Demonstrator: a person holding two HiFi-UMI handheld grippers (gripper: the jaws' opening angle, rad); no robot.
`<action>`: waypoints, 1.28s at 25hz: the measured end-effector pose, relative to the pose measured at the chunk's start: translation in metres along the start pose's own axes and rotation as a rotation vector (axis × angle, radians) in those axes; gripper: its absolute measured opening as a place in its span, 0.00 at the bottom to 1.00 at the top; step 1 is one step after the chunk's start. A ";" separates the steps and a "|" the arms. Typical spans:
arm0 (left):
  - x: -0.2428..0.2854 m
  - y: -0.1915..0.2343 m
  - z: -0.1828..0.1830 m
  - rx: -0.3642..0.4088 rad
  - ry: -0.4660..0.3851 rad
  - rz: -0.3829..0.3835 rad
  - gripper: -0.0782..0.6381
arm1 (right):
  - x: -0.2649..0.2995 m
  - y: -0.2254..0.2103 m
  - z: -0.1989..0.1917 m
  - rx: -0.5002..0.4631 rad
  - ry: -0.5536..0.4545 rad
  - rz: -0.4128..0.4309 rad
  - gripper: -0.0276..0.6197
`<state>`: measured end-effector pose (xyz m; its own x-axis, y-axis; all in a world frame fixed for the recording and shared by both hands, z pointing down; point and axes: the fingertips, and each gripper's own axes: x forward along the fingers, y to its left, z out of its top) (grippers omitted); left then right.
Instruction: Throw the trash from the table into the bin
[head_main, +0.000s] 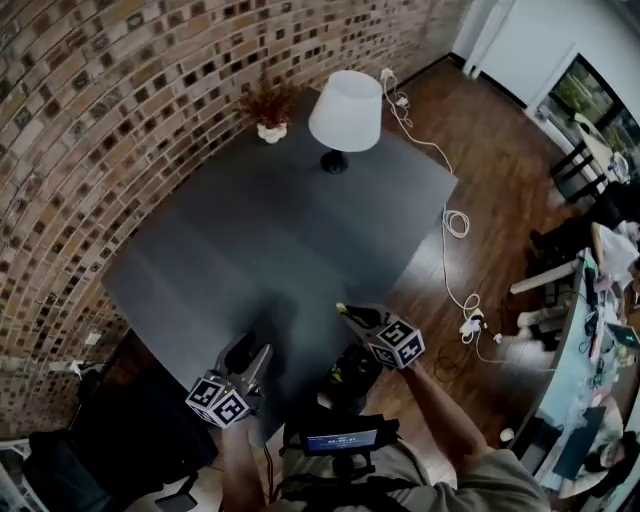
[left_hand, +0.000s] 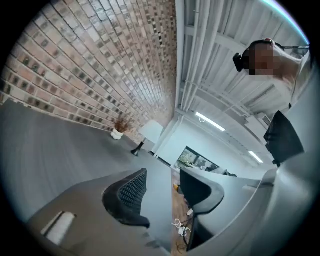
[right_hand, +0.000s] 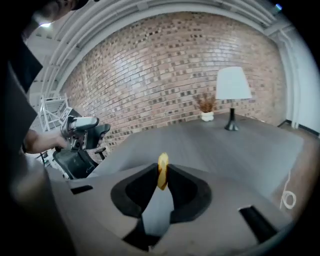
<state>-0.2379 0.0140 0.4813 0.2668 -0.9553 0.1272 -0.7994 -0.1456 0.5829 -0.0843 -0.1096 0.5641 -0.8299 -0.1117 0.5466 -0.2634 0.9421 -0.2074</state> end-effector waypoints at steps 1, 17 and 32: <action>0.000 -0.018 -0.004 0.020 0.032 -0.021 0.39 | -0.032 0.002 -0.023 0.047 -0.015 -0.035 0.14; 0.034 -0.204 -0.077 0.173 0.232 -0.217 0.39 | -0.183 0.045 -0.236 0.140 0.081 -0.207 0.14; 0.039 -0.196 -0.068 0.133 0.238 -0.305 0.39 | -0.127 0.042 -0.256 0.125 0.278 -0.260 0.20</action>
<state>-0.0339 0.0227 0.4267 0.6072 -0.7792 0.1554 -0.7227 -0.4605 0.5154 0.1360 0.0253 0.6932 -0.5673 -0.2352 0.7892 -0.5192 0.8460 -0.1211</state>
